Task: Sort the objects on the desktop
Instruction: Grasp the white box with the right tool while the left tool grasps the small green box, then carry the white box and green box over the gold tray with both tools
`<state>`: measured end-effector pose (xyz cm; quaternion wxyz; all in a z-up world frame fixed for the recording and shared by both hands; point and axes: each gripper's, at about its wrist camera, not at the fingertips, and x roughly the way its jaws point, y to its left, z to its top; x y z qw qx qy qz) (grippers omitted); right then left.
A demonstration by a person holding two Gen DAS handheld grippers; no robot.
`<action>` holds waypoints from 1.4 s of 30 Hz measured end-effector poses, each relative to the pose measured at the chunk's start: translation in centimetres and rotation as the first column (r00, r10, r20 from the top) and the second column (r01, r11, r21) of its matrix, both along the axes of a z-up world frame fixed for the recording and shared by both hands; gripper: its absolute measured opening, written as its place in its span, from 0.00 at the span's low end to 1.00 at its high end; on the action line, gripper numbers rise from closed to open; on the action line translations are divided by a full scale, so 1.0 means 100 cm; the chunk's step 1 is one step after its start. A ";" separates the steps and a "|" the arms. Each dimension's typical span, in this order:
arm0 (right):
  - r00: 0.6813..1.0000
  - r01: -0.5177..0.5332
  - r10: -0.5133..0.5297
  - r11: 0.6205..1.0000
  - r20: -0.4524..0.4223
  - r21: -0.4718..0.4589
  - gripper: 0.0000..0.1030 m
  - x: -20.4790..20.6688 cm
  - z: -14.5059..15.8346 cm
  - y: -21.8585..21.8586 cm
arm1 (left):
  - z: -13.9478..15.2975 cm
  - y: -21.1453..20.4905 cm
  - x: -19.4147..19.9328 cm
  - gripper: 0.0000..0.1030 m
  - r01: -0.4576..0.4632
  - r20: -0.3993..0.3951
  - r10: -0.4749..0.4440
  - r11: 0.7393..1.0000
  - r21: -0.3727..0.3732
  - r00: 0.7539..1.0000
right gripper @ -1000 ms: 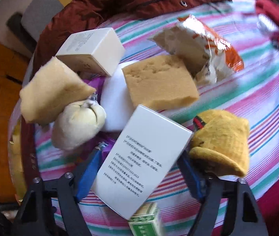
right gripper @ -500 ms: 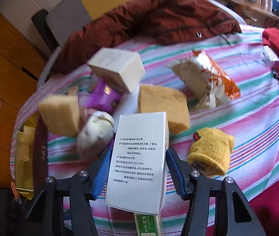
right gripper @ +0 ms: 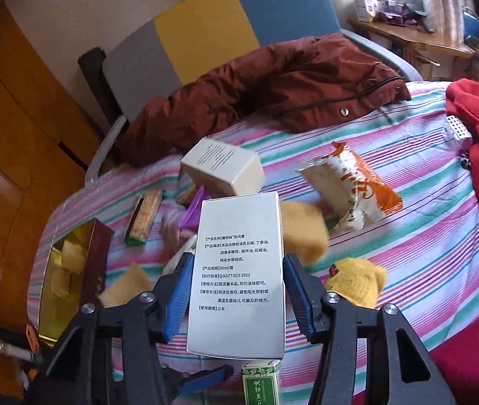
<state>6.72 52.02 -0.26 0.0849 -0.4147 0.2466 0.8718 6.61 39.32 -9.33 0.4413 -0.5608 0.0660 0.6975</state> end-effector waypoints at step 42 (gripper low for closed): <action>0.977 -0.188 0.194 0.979 -0.087 0.077 0.52 -0.007 0.008 -0.042 | 0.059 -0.134 -0.007 0.30 -0.032 -0.232 0.064 0.990 0.137 0.971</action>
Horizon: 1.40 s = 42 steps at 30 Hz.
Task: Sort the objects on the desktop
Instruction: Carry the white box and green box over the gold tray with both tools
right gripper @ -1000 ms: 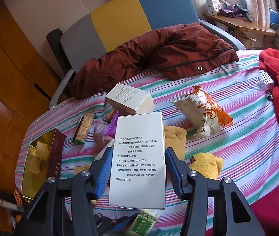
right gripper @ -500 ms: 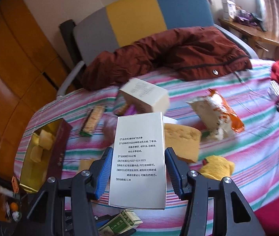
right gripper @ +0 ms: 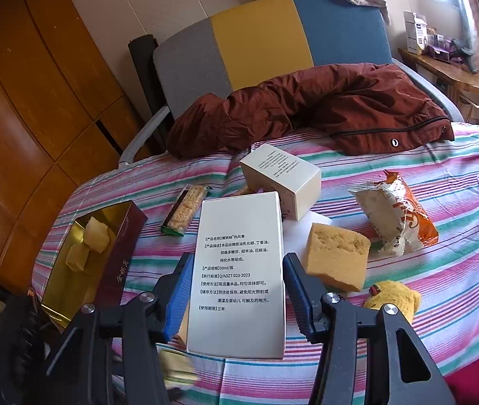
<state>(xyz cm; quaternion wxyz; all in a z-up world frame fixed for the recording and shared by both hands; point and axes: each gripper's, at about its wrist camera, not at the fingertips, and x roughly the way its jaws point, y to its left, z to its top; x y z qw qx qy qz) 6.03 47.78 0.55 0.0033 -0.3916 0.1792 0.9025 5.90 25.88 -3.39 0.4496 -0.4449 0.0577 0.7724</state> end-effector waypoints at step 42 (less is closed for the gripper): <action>0.880 -0.461 0.472 0.876 0.057 -0.143 0.52 -0.133 -0.005 -0.270 | -0.024 -0.319 -0.105 0.31 -0.659 -0.102 0.652 0.743 -0.114 0.752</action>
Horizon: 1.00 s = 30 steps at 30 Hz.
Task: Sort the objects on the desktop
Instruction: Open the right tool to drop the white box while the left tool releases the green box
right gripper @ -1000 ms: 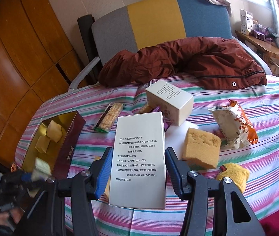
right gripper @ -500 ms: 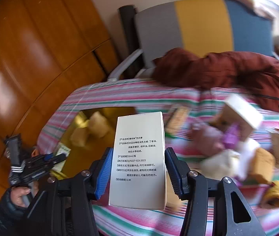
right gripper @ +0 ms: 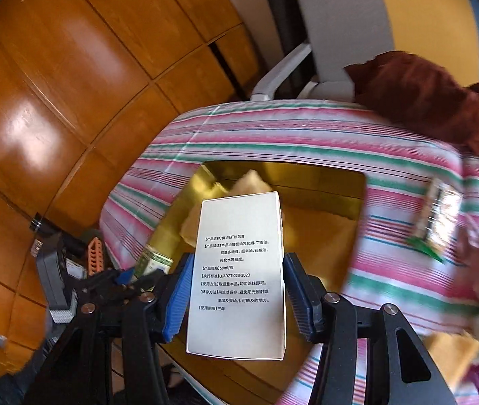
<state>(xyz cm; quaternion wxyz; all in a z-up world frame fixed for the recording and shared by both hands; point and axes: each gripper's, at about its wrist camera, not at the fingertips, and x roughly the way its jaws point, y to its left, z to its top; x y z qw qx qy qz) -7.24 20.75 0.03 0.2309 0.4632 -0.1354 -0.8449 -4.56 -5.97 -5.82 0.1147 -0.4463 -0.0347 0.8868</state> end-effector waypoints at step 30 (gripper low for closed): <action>0.986 0.065 -0.035 0.980 0.163 -0.186 0.71 -0.081 -0.033 -0.078 | -0.004 -0.019 -0.002 0.44 -0.065 -0.008 0.065 0.997 0.031 0.998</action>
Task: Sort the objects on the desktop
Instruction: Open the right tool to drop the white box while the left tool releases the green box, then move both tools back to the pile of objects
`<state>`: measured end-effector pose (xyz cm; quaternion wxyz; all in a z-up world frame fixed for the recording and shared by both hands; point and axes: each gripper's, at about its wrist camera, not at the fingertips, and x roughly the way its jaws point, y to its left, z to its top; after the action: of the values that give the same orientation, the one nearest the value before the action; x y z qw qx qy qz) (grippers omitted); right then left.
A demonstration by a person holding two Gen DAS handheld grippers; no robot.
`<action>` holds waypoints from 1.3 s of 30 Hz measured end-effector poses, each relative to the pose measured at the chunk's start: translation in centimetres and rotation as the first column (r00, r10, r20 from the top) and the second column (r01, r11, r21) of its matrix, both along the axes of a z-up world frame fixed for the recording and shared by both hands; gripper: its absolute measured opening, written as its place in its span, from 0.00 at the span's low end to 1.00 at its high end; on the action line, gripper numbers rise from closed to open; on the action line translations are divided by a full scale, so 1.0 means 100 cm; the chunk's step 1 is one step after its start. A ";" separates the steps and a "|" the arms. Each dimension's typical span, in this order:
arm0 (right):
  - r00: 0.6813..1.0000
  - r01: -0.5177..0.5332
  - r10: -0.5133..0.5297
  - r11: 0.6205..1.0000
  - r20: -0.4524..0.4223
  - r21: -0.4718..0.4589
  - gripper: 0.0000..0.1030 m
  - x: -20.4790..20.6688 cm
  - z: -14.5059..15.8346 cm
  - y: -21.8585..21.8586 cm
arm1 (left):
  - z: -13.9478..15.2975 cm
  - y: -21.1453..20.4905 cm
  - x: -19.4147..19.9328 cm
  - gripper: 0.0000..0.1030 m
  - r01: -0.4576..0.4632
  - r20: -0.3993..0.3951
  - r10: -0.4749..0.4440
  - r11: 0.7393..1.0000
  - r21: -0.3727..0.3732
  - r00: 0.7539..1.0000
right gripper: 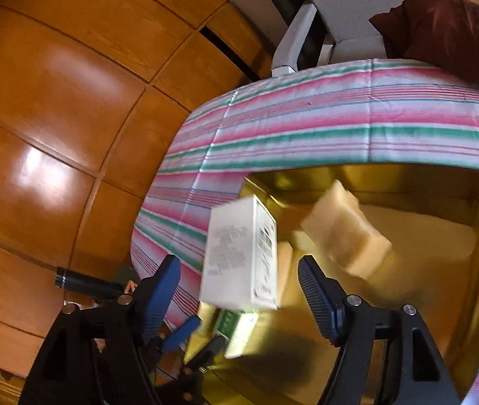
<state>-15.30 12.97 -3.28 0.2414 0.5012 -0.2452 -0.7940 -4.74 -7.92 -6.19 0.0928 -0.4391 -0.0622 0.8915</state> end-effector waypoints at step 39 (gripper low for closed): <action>0.981 0.183 -0.157 0.945 -0.115 0.272 0.85 0.141 0.006 0.137 | 0.038 0.090 -0.004 0.56 0.145 -0.008 -0.145 0.981 0.129 0.989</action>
<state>-1.22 26.65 -2.70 0.1093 0.4705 -0.1610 -0.8607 -5.11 1.12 -2.41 0.1857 -0.4362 -0.0878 0.8761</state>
